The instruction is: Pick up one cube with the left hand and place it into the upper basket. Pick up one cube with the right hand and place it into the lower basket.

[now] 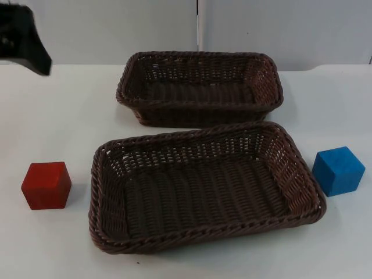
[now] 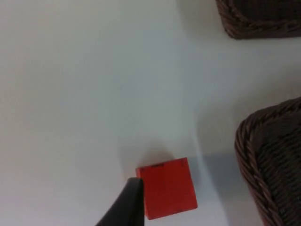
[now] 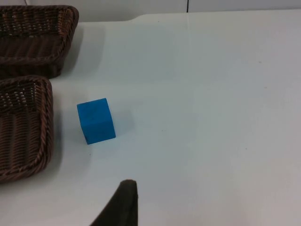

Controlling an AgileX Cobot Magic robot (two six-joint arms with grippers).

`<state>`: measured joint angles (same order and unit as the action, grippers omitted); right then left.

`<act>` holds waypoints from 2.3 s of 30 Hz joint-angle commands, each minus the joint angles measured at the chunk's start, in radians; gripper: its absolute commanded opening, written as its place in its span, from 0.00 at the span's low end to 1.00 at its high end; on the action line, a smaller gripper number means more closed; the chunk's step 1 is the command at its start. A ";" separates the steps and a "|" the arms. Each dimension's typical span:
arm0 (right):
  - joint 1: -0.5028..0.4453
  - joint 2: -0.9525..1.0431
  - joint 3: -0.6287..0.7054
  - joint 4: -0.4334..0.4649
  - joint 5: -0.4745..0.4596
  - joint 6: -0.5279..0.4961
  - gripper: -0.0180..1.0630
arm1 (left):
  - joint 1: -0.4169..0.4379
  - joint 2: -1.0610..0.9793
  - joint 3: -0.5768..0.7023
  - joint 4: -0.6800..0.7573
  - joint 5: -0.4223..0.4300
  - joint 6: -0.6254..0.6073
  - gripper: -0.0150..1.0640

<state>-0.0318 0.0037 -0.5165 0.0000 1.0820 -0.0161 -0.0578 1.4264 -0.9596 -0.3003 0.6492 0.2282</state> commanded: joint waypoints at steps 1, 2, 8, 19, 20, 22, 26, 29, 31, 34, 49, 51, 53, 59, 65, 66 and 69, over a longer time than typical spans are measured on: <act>-0.006 -0.004 0.002 0.000 -0.003 -0.003 0.99 | -0.013 0.034 -0.005 -0.012 -0.004 0.003 0.99; -0.006 -0.004 0.002 0.000 -0.003 -0.003 0.99 | -0.013 0.052 -0.005 -0.007 -0.004 -0.001 0.99; -0.006 -0.004 0.002 0.000 -0.003 -0.003 0.99 | -0.013 0.132 0.000 0.019 -0.001 -0.033 0.99; -0.006 -0.004 0.002 0.000 -0.003 -0.003 0.99 | -0.013 0.275 0.009 0.028 -0.013 -0.034 0.99; -0.006 -0.004 0.002 0.000 -0.003 -0.003 0.99 | -0.013 0.296 0.009 0.026 -0.015 -0.034 0.99; -0.006 -0.004 0.002 0.000 -0.003 -0.003 0.99 | -0.013 0.312 0.009 0.026 -0.020 -0.034 0.99; -0.006 -0.004 0.002 0.000 -0.003 -0.003 0.99 | -0.013 0.387 0.009 0.026 -0.054 -0.034 0.99; -0.006 -0.004 0.002 0.000 -0.003 -0.003 0.99 | -0.013 0.412 0.009 0.026 -0.073 -0.034 0.99; -0.006 -0.004 0.002 0.000 -0.003 -0.003 0.99 | -0.013 0.432 0.009 0.028 -0.104 -0.034 0.99; -0.006 -0.004 0.002 0.000 -0.003 -0.003 0.99 | -0.013 0.451 0.009 0.031 -0.134 -0.034 0.99; -0.006 -0.004 0.002 0.000 -0.003 -0.003 0.99 | -0.013 0.530 0.009 0.053 -0.235 -0.034 0.99; -0.006 -0.004 0.002 0.000 -0.003 -0.003 0.99 | -0.013 0.542 0.009 0.055 -0.244 -0.034 0.99; -0.006 -0.004 0.002 0.000 -0.003 -0.003 0.99 | -0.013 0.555 0.009 0.055 -0.246 -0.034 0.99; -0.006 -0.004 0.002 0.000 -0.003 -0.003 0.99 | -0.013 0.562 0.009 0.053 -0.246 -0.034 0.98; -0.006 -0.004 0.002 0.000 -0.003 -0.003 0.99 | -0.013 0.562 0.009 0.049 -0.246 -0.034 0.72; -0.006 -0.004 0.002 0.000 -0.003 -0.003 0.99 | -0.013 0.562 0.009 0.047 -0.246 -0.034 0.64; -0.006 -0.004 0.002 0.000 -0.003 -0.003 0.99 | -0.013 0.562 0.009 0.029 -0.244 -0.034 0.48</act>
<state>-0.0318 0.0037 -0.5165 0.0000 1.0820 -0.0161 -0.0650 1.9862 -0.9549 -0.2536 0.4055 0.2013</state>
